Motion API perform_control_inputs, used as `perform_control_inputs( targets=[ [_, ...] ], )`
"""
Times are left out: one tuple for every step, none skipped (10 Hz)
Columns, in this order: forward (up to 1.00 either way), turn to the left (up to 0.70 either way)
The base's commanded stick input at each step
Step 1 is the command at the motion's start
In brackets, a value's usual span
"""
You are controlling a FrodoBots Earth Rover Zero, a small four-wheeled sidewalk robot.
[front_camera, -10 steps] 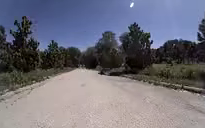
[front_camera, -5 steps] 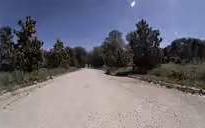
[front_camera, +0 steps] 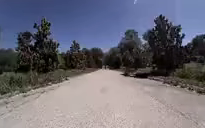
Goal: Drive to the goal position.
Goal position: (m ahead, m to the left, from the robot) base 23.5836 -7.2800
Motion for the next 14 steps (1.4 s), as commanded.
perform_control_inputs(
  targets=[
    [0.70, 0.01],
    [0.70, 0.01],
    [0.70, 0.01],
    [0.70, 0.01],
    [0.70, -0.06],
    [0.70, -0.18],
    [0.70, -0.33],
    [0.70, -0.34],
    [0.70, -0.27],
    [0.70, 0.01],
    [0.70, 0.01],
    [0.70, 0.01],
    [0.70, 0.01],
    [0.70, 0.01]
  ],
)
